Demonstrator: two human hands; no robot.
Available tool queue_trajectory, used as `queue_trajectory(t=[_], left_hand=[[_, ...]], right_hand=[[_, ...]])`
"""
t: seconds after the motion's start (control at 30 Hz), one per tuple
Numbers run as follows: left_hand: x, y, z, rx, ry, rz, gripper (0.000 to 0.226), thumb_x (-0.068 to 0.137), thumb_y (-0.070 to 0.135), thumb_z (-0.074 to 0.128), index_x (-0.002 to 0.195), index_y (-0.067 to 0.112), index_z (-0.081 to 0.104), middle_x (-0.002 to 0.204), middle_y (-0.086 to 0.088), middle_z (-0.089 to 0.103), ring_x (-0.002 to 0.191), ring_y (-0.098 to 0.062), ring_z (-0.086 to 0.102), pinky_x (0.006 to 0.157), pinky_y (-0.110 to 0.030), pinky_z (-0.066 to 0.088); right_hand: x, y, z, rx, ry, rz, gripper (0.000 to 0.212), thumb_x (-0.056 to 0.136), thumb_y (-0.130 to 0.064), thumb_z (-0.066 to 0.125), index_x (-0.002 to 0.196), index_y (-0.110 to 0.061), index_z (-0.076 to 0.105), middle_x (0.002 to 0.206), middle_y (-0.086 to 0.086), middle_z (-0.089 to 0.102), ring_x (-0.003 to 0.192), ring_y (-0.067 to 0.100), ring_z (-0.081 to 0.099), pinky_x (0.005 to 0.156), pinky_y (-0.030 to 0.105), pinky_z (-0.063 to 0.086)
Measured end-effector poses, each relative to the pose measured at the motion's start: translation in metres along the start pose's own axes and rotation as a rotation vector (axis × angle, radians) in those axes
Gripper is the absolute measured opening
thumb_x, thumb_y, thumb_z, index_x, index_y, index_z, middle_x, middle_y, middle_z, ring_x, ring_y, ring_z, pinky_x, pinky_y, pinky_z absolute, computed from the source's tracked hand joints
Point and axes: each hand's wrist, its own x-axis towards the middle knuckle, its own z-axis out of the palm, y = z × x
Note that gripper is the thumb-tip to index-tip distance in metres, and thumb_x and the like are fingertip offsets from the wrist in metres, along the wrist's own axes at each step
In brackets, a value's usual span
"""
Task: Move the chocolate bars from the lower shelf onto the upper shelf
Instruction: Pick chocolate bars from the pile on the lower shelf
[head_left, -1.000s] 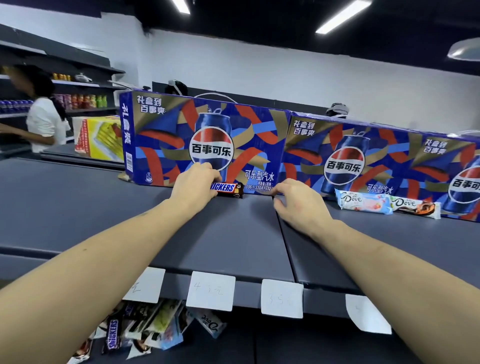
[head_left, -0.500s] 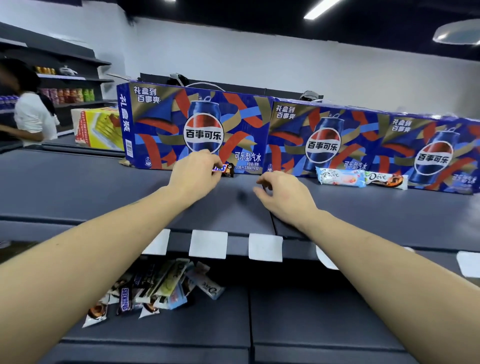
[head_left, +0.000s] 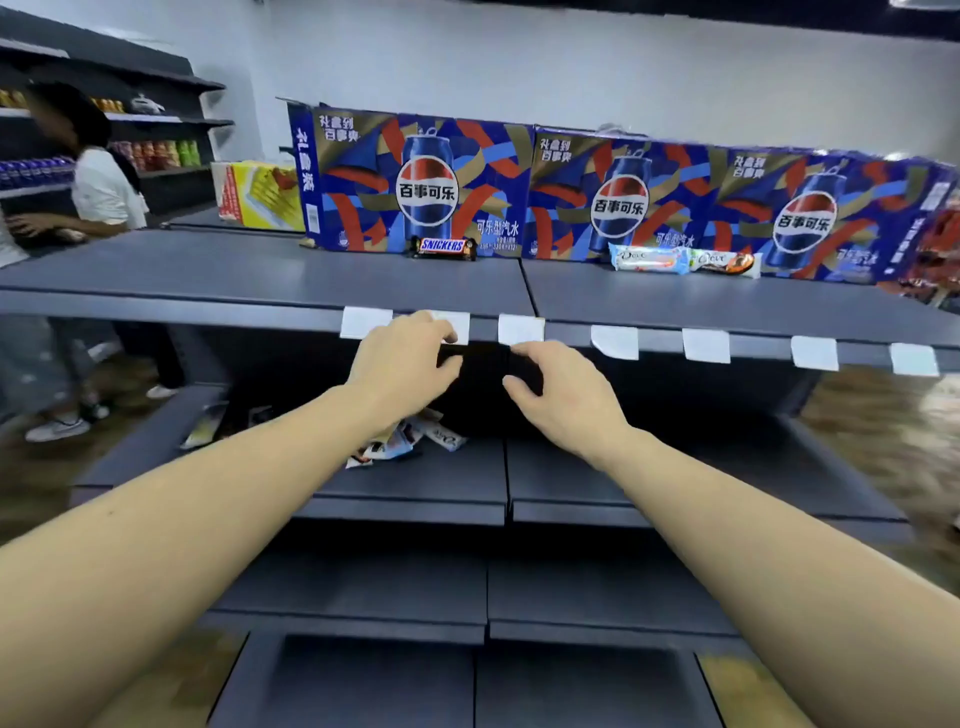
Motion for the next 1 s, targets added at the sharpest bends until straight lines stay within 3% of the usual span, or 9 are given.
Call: queue_trajectory(t=[0.23,0.5,0.73,1.0], left_hand=[[-0.074,-0.011,0.028,0.013,-0.133,-0.055,0.033,0.090,0.041,0.054,0.118,0.025,0.062,0.111,0.002,0.059,0.101,-0.022,0.058,0.078,-0.035,0.049],[-0.115,-0.048,0.111,-0.037,-0.313,-0.152,0.040,0.094,0.038,0.053,0.131,0.023,0.053,0.127,0.000,0.052,0.118,-0.022,0.048,0.092,-0.037,0.044],[-0.089,-0.091,0.175,-0.091,-0.299,-0.210,0.041,0.094,0.031,0.053,0.134,0.022,0.050,0.130,0.000,0.050,0.118,-0.022,0.047,0.088,-0.034,0.046],[-0.045,-0.135,0.252,-0.018,-0.266,-0.278,0.058,0.092,0.032,0.055,0.145,0.023,0.033,0.136,-0.007,0.039,0.122,-0.026,0.039,0.087,-0.036,0.046]], right_hand=[[-0.055,-0.014,0.037,0.005,-0.184,0.059,0.049,0.095,-0.040,0.054,0.141,-0.024,0.047,0.136,-0.004,0.053,0.123,0.019,0.051,0.099,0.039,0.046],[-0.063,0.007,0.130,0.007,-0.366,0.157,0.052,0.098,-0.038,0.051,0.146,-0.023,0.038,0.144,-0.001,0.045,0.126,0.020,0.049,0.097,0.038,0.044],[-0.028,0.035,0.199,0.005,-0.428,0.217,0.054,0.098,-0.034,0.051,0.147,-0.020,0.035,0.147,0.001,0.040,0.126,0.023,0.048,0.096,0.035,0.043],[0.037,0.067,0.286,-0.016,-0.347,0.196,0.056,0.094,-0.033,0.057,0.145,-0.021,0.038,0.146,0.005,0.038,0.131,0.028,0.038,0.097,0.041,0.045]])
